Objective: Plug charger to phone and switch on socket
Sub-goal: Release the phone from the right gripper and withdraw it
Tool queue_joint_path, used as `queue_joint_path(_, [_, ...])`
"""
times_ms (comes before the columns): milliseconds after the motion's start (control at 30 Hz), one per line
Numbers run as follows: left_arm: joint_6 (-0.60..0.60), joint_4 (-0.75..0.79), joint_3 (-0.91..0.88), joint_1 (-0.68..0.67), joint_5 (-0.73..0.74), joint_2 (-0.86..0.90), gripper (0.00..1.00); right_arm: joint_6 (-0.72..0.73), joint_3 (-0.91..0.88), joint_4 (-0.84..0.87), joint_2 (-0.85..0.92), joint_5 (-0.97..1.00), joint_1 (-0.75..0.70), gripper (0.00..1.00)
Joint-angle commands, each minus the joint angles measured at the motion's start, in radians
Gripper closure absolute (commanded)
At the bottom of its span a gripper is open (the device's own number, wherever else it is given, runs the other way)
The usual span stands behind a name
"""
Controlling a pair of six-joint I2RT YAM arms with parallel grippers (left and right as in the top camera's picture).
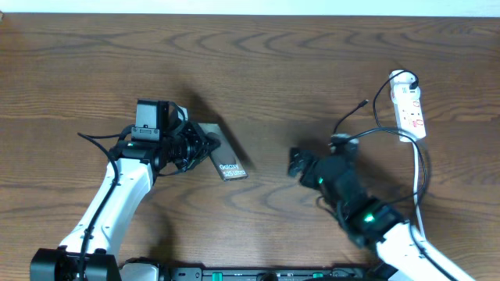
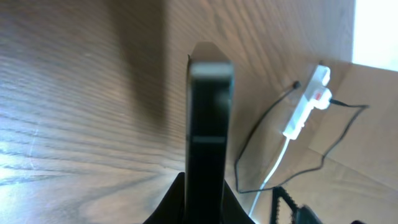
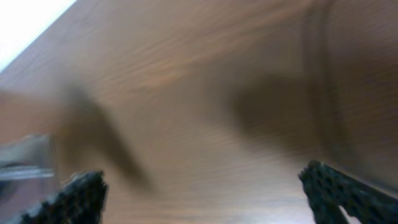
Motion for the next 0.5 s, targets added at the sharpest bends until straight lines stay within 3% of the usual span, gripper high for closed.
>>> queue_joint_path(0, [0.006, 0.033, 0.009, 0.005, 0.105, -0.007, 0.93, -0.079, 0.182, -0.220, -0.011, 0.072, -0.101, 0.01])
queue_joint_path(200, [-0.010, 0.114, 0.009, 0.005, 0.222, -0.007, 0.93, -0.159, 0.386, -0.474, 0.060, 0.023, -0.246, 0.01])
queue_joint_path(467, [-0.010, 0.113, 0.009, 0.005, 0.278, -0.007, 0.93, -0.174, 0.399, -0.410, 0.103, -0.100, -0.257, 0.04])
